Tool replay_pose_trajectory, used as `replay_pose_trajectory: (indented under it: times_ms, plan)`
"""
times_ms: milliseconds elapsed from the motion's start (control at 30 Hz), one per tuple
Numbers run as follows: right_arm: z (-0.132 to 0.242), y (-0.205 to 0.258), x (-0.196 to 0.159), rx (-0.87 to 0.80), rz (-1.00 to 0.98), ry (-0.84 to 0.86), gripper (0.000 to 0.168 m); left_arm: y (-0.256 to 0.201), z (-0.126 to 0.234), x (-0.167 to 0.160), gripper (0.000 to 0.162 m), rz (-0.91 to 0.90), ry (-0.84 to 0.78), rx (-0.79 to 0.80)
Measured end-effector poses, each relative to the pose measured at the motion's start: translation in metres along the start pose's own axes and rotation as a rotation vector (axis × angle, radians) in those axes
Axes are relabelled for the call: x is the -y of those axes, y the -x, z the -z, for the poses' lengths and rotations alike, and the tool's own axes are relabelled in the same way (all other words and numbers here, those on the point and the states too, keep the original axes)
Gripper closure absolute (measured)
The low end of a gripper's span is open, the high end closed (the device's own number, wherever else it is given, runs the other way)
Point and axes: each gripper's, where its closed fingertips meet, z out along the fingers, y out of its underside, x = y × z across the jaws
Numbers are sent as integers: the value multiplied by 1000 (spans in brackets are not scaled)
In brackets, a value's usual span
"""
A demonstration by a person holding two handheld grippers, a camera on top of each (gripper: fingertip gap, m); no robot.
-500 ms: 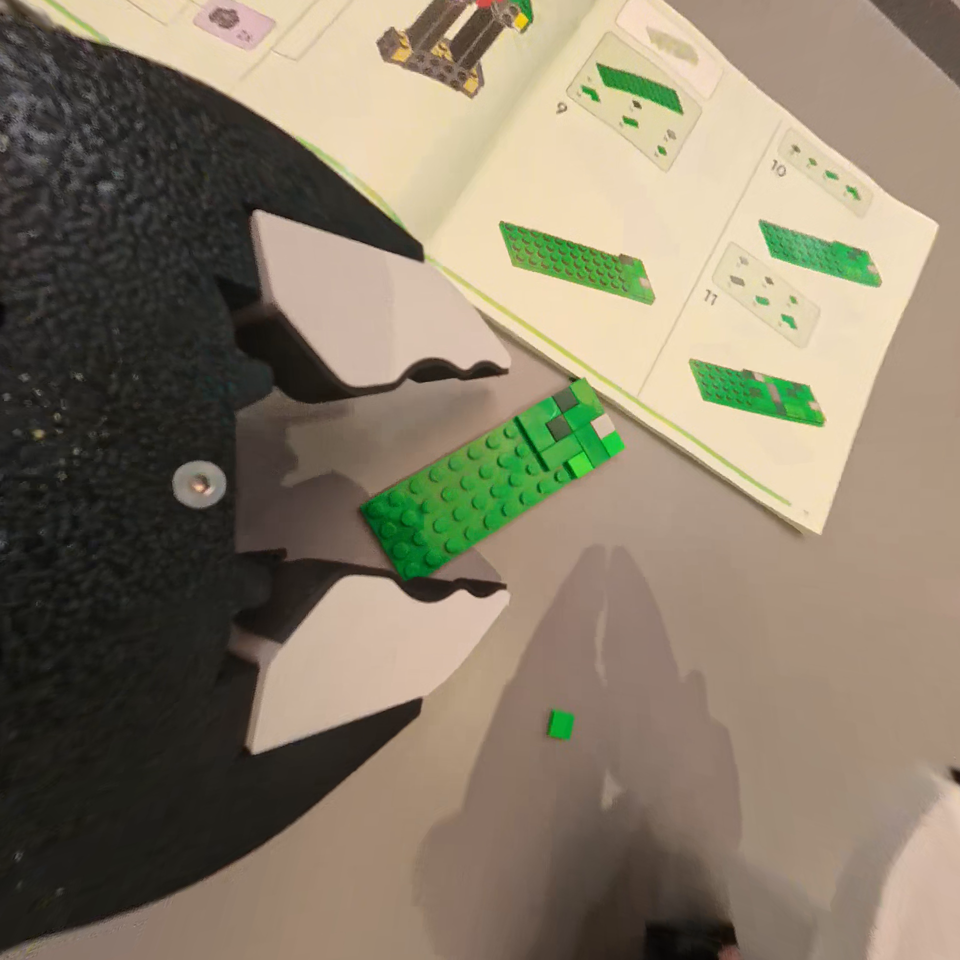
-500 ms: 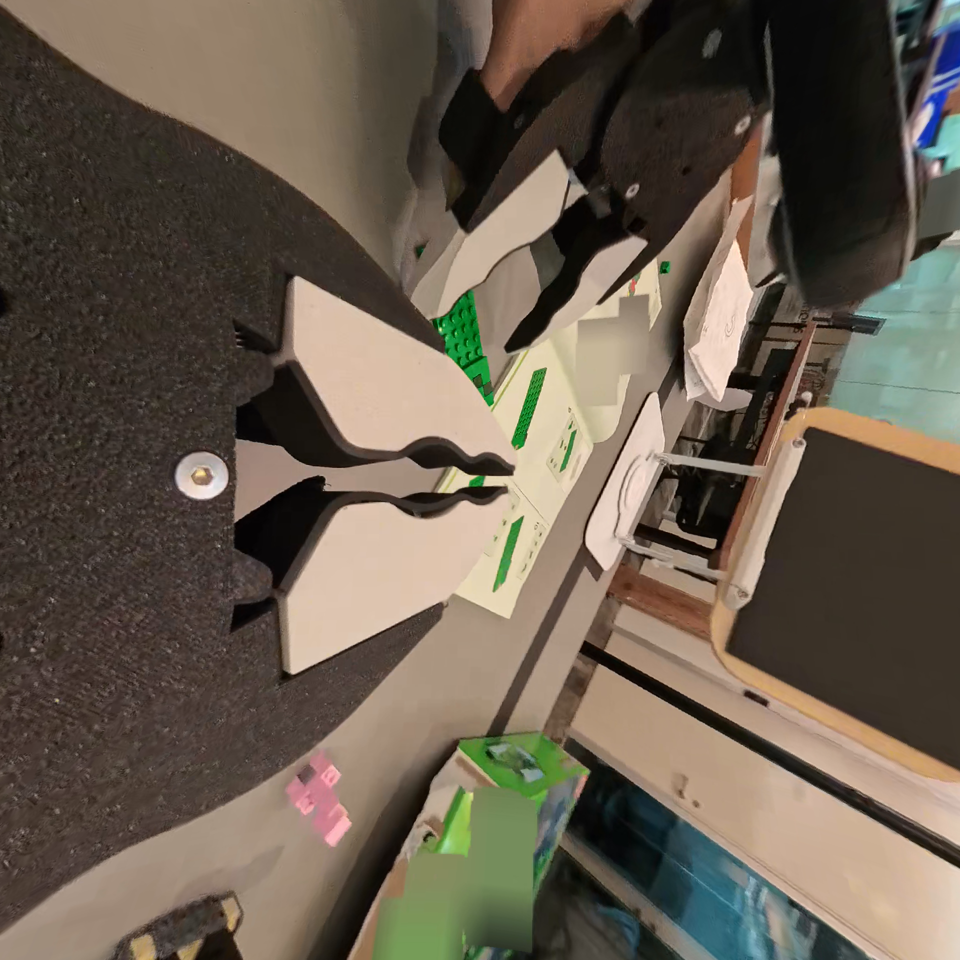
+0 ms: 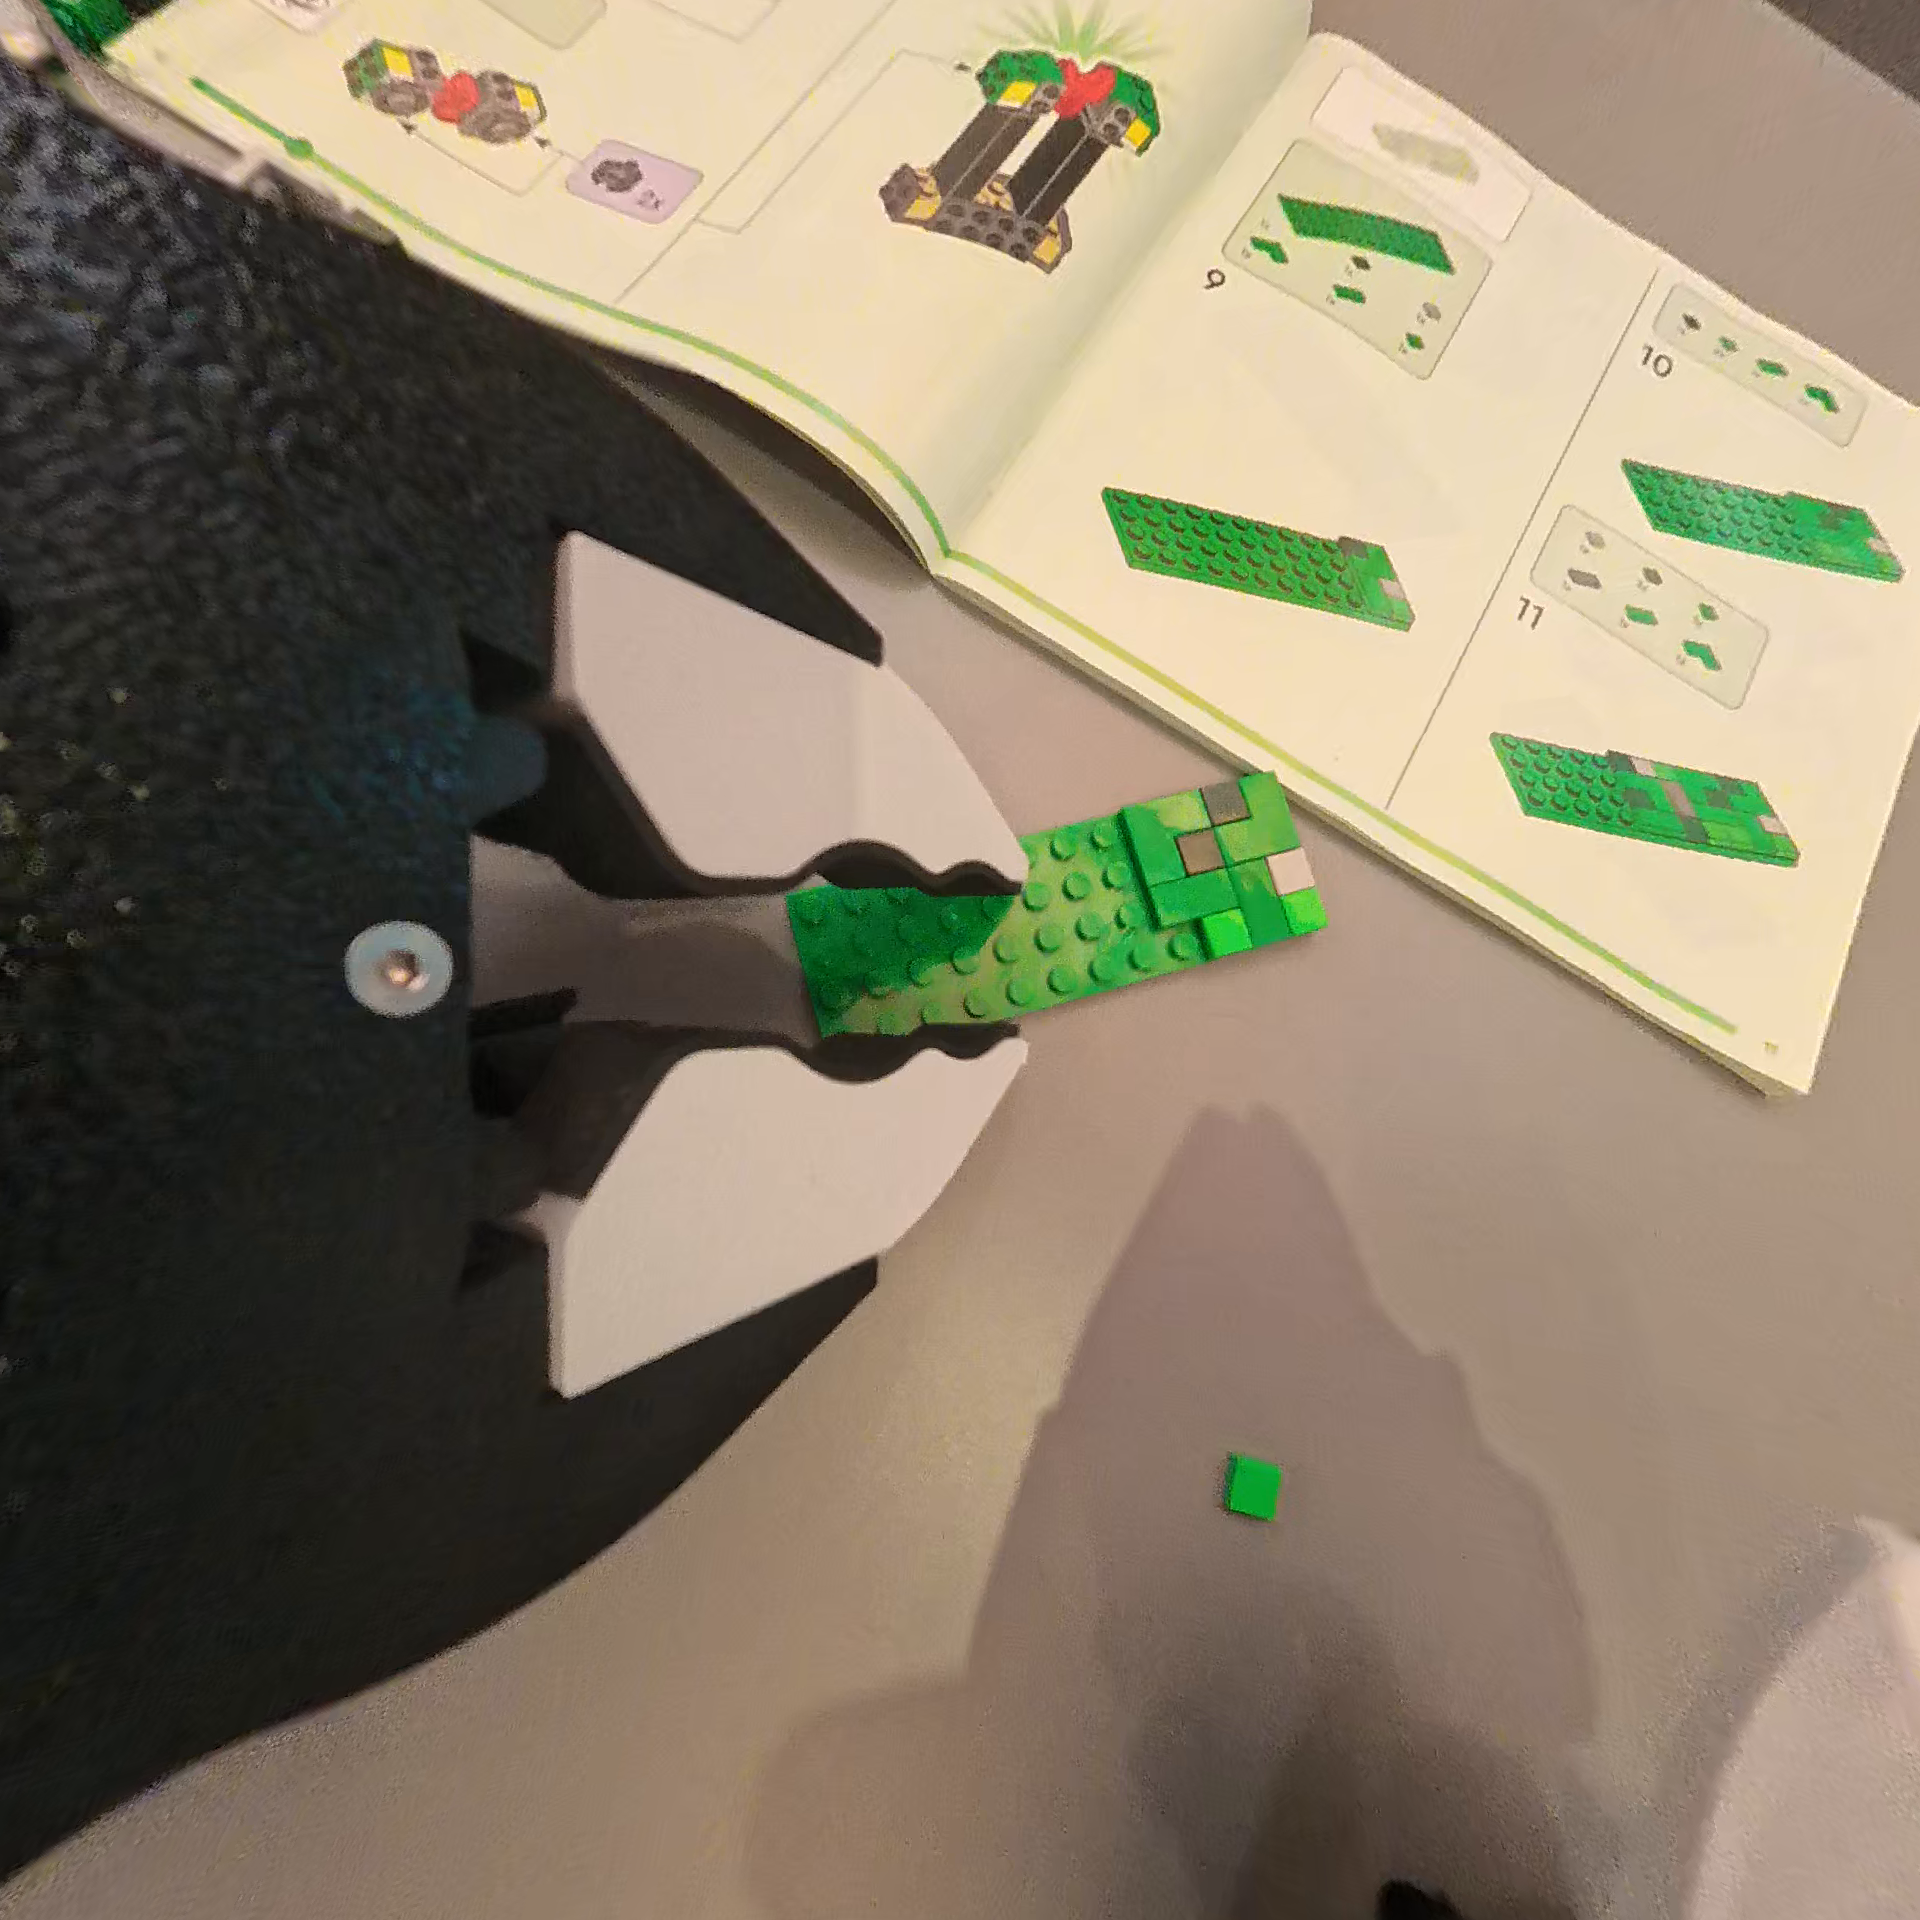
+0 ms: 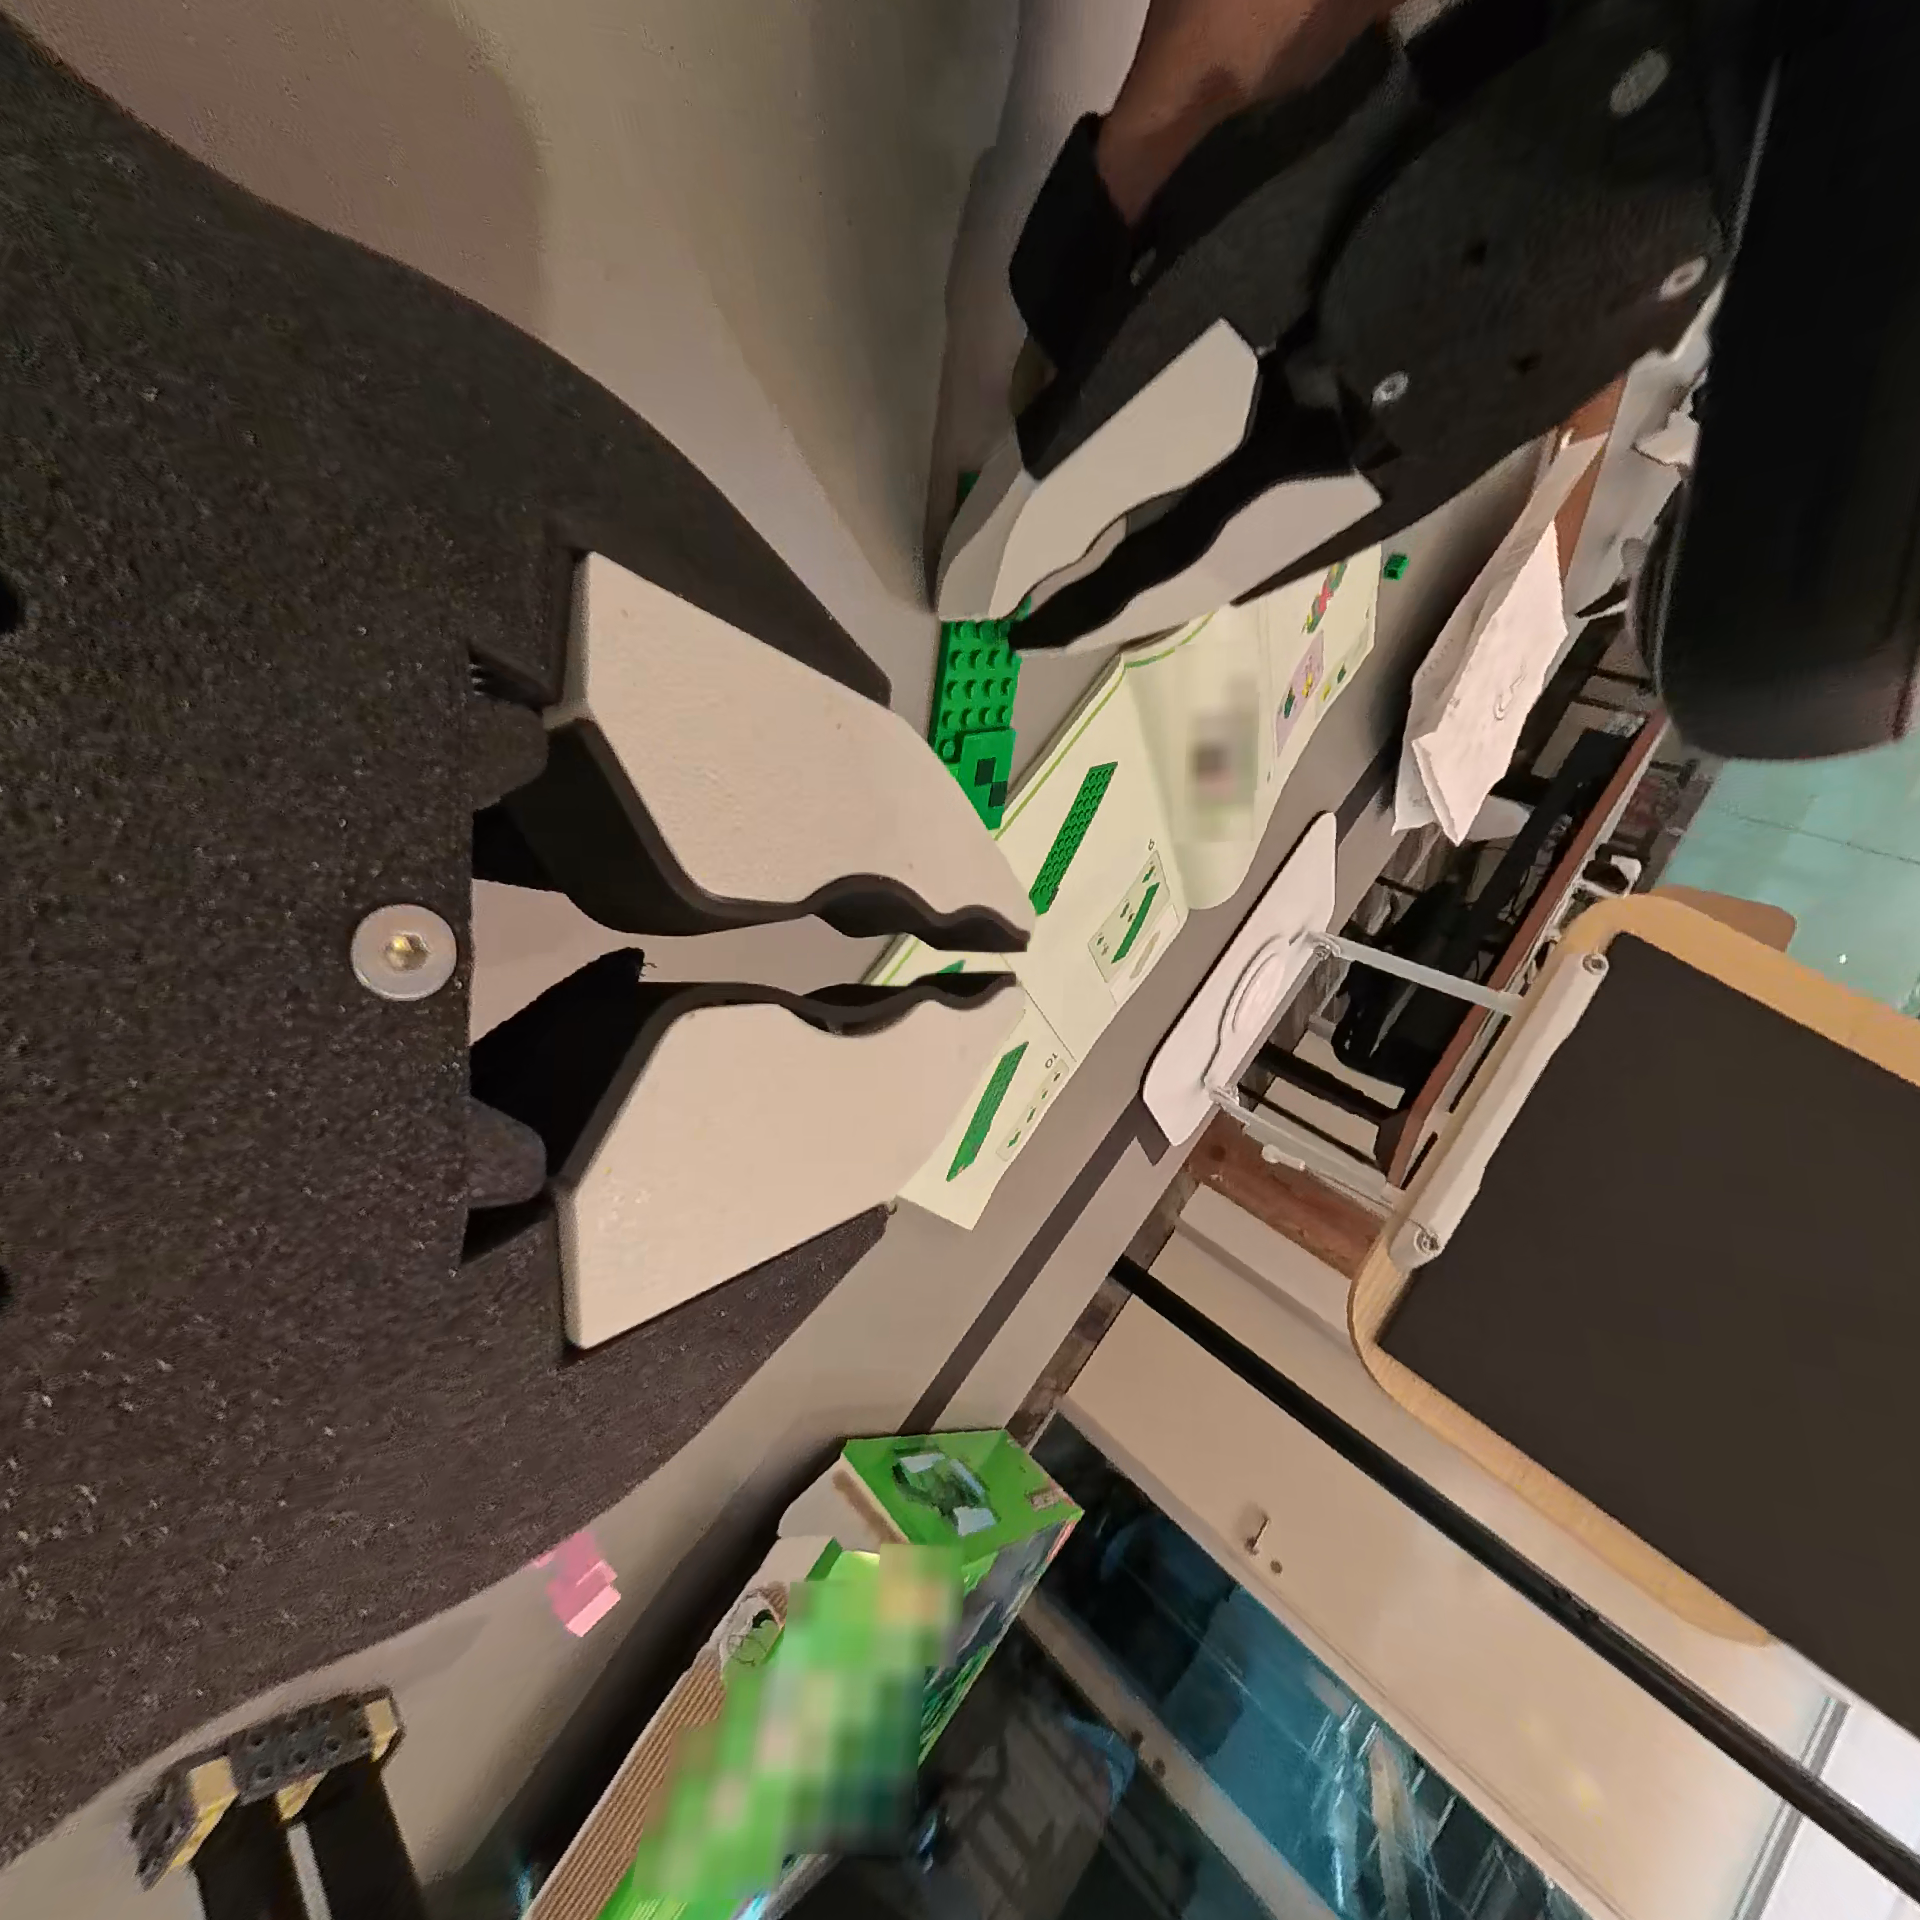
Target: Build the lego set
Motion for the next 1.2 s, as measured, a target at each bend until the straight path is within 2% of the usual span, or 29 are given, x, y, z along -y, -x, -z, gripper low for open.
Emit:
replay_pose_trajectory:
  times_ms: [200, 267, 300, 333, 400, 467, 500, 567, 667, 833, 933, 1033, 1200]
  plan:
    - [3, -13, -1, -56, -43, -10, 165, 1, 14, -3, 155, -17, -61, 27]
    - [4, -17, -1, -74, -56, -11, 165, 3, 22, -4, 150, 1, -93, 29]
    - [4, -18, -1, -83, -61, -13, 165, 3, 25, -3, 142, 16, -115, 23]
    - [4, -20, -2, -91, -65, -13, 165, 3, 29, -1, 126, 32, -148, 13]
    - [3, -23, -4, -106, -76, -4, 165, 6, 34, 7, 82, 74, -223, 13]
    - [3, -28, -8, -129, -92, 9, 166, 8, 34, 12, 65, 125, -249, 9]
    - [4, -31, -9, -141, -103, 13, 166, 6, 31, 12, 64, 145, -237, -3]
    - [4, -33, -9, -153, -120, 13, 166, 4, 22, 9, 65, 175, -181, -13]
    - [5, -36, -11, -176, -120, 22, 166, 1, 12, 6, 74, 212, -128, -23]
    - [4, -38, -13, -194, -111, 34, 166, 10, 0, -1, 87, 180, -36, 37]
    - [4, -39, -13, -198, -109, 38, 166, 7, -4, -1, 97, 204, -38, -10]
    - [3, -40, -14, -201, -106, 40, 166, 5, -4, -1, 99, 210, -46, -51]
    - [0, -41, -16, -202, -97, 54, 166, 0, -1, -2, 126, 153, -65, -106]
